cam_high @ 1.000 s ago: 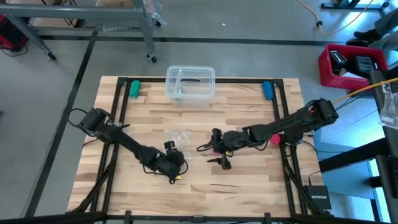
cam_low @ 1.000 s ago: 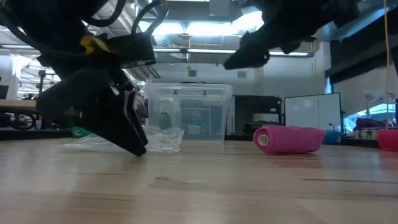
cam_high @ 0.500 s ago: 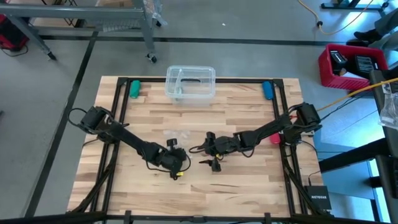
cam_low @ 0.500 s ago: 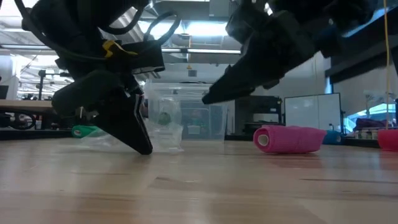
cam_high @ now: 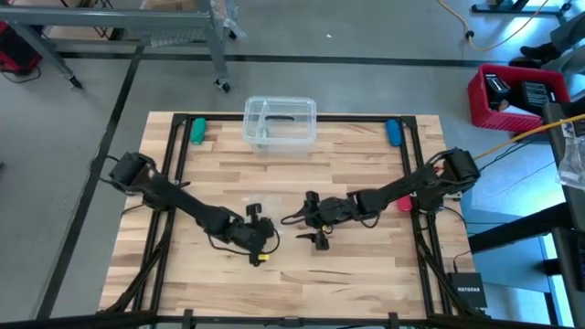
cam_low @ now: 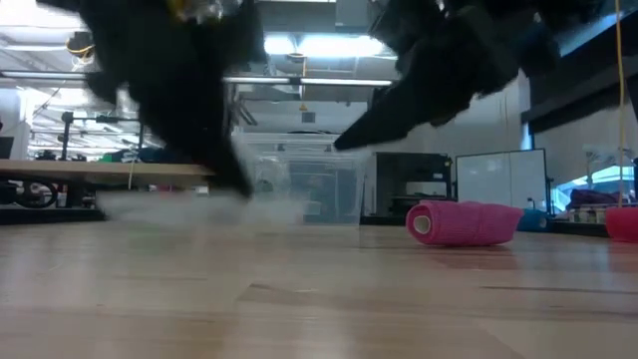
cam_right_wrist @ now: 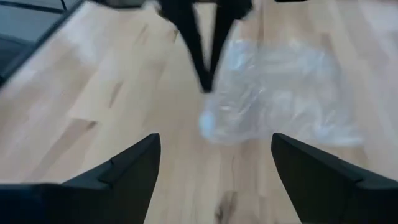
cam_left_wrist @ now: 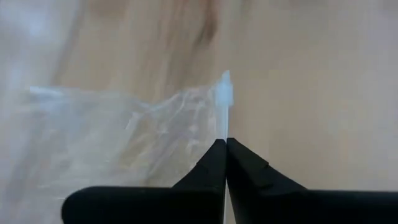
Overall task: Roll bandage
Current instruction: Open transparent zip bag
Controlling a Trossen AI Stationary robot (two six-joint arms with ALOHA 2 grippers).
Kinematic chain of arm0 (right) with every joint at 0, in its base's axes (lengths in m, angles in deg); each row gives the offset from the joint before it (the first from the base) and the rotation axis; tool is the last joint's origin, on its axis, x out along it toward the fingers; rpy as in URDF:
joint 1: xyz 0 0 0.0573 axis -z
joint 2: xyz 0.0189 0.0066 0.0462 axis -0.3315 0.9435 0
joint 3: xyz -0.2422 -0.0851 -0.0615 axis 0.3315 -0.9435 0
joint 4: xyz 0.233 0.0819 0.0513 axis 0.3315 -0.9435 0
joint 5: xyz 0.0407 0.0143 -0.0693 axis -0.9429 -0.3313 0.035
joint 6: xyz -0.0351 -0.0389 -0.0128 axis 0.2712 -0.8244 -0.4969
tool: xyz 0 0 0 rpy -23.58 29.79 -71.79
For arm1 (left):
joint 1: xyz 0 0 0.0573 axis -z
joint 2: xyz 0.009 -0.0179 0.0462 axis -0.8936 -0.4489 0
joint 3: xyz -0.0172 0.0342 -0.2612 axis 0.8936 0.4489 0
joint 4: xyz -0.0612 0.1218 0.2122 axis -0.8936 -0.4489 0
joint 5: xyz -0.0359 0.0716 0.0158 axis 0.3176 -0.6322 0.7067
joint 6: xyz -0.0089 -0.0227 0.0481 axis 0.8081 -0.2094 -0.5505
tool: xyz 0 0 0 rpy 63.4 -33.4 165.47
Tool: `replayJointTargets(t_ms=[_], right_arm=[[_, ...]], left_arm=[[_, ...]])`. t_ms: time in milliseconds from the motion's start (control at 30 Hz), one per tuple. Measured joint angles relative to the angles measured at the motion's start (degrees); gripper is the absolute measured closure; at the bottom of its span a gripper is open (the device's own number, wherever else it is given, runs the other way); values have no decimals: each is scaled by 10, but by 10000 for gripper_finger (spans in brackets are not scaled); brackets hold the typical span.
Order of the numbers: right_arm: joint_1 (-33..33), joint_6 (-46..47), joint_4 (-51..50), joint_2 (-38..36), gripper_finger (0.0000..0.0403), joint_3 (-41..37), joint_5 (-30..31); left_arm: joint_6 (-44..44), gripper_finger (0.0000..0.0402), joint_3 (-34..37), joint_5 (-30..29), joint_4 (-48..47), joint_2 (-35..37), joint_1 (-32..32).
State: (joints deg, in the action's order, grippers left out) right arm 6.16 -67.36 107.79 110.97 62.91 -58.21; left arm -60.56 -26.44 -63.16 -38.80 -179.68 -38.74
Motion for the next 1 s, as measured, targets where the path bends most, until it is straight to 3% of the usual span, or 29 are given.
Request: replayJointTargets(t_ms=[300,433,667,1000], right_arm=[[-27,-52,-26,-93,95,0,-1],[-25,23,-17,-100,95,0,-3],[-32,-17,-8,-100,97,0,7],[-41,16,100,-72,181,2,6]], left_arm=[[-68,401,-53,3,-27,95,27],[-83,401,-61,1,-38,124,26],[-91,401,-66,-16,-36,159,26],[-76,401,-66,-23,-33,160,19]])
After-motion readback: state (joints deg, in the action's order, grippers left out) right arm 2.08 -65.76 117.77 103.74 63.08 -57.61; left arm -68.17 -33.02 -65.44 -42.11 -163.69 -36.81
